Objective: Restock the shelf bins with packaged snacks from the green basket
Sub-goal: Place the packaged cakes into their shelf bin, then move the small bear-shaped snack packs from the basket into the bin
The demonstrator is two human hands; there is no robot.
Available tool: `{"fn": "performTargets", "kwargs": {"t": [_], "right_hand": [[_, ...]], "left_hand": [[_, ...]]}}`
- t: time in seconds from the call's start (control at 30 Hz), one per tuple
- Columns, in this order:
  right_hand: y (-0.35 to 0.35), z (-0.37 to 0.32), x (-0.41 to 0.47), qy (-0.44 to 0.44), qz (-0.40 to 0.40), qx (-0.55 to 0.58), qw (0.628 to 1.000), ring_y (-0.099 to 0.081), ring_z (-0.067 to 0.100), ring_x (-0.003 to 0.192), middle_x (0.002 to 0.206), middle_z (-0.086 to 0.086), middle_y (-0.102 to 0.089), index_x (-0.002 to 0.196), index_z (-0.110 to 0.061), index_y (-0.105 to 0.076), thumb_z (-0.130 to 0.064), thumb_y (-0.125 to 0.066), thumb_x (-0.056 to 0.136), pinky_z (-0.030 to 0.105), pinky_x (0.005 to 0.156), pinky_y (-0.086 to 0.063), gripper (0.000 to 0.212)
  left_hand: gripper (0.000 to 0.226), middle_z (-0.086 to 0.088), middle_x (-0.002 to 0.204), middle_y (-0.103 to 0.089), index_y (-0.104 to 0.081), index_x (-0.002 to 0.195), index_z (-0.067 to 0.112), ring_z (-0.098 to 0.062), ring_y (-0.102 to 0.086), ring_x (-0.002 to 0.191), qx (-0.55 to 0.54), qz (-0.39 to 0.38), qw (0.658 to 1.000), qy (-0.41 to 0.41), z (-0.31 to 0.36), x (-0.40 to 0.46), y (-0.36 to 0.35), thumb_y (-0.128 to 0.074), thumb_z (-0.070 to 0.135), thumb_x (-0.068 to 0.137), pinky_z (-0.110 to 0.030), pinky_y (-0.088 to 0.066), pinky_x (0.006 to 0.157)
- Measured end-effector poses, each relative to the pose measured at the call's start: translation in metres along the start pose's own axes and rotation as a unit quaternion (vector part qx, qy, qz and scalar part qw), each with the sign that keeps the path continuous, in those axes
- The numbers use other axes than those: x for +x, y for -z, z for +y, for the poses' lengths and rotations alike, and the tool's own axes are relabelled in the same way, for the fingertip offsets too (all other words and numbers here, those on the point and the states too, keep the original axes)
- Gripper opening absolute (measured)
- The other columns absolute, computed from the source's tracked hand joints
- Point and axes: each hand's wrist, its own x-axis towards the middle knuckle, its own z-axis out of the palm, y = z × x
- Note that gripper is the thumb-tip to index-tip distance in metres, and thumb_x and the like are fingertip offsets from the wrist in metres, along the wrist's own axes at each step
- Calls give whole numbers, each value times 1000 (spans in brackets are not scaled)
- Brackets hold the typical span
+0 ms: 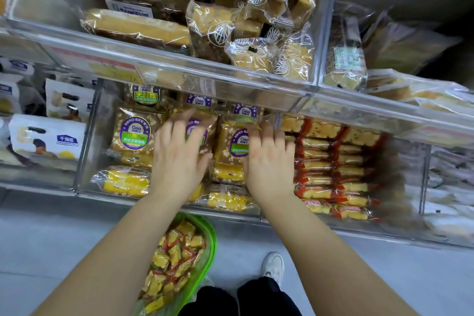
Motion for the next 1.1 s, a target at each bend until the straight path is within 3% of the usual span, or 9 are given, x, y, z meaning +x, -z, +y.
{"fn": "performTargets", "kwargs": {"t": [0.2, 0.4, 0.47, 0.57, 0.7, 0.77, 0.87, 0.97, 1.1], "right_hand": [[-6, 0, -3, 31, -26, 12, 999, -44, 32, 124, 139, 14, -44, 138, -13, -37, -48, -67, 74, 45, 96, -38, 79], [-9, -4, 0, 33, -69, 50, 996, -30, 31, 133, 149, 14, -28, 146, -7, -15, -45, -58, 84, 46, 106, -26, 85], [-4, -1, -3, 36, -70, 91, 993, -30, 29, 133, 148, 13, -30, 146, -7, -18, -42, -60, 83, 45, 106, -24, 83], [8, 3, -16, 23, -26, 162, 986, -42, 30, 122, 135, 13, -45, 137, -8, -37, -31, -64, 82, 44, 99, -32, 66], [27, -11, -47, 33, -12, 349, 936, -53, 15, 107, 117, 2, -54, 120, -14, -57, -17, -62, 84, 31, 89, -45, 37], [35, -32, -64, 78, -77, 435, 894, -53, -1, 87, 99, -9, -57, 110, -18, -63, -20, -57, 86, 20, 75, -47, 25], [29, -72, -89, 172, -234, 465, 836, -52, -1, 75, 85, -19, -56, 104, -25, -66, -27, -53, 86, 14, 66, -44, 22], [0, -111, -110, 255, -383, 412, 786, -53, 5, 72, 90, -7, -64, 107, -24, -65, -23, -56, 87, 15, 70, -44, 22], [-76, -141, -137, 294, -562, 266, 726, -47, -2, 60, 84, 2, -64, 108, -13, -65, -16, -55, 88, 9, 57, -34, 22]], "left_hand": [[69, -12, 144, -33, -40, 134, 25, -31, -27, 132, -46, -57, 997, 15, -18, 3, -2, -73, 15, 75, -49, -46, 93], [59, -2, 143, -32, -47, 127, 27, -28, -25, 131, -108, -73, 989, 64, -16, 12, 4, -74, 16, 75, -48, -37, 102], [53, -2, 137, -41, -52, 122, 23, -28, -34, 124, -128, -49, 989, 56, -17, 13, 11, -74, 15, 75, -45, -37, 102], [42, -3, 125, -49, -57, 118, 19, -23, -43, 118, -175, 9, 982, 73, -24, -2, 23, -68, 10, 78, -38, -37, 98], [33, 16, 104, -63, -60, 103, 40, -3, -56, 99, -321, 56, 925, 195, -48, -54, 41, -61, 11, 86, -17, -43, 85], [33, 23, 95, -67, -61, 94, 46, 4, -60, 88, -348, 70, 897, 263, -65, -95, 49, -61, 14, 87, -6, -44, 75], [34, 26, 90, -67, -62, 86, 48, 7, -61, 80, -321, 71, 868, 372, -86, -165, 50, -61, 14, 88, -3, -43, 67], [34, 12, 84, -71, -65, 81, 40, 1, -63, 76, -334, 101, 803, 483, -98, -238, 37, -60, 6, 88, -7, -46, 68], [30, 4, 82, -68, -63, 80, 28, -8, -65, 77, -302, 115, 719, 615, -97, -323, -7, -60, -1, 86, -4, -43, 66]]}}
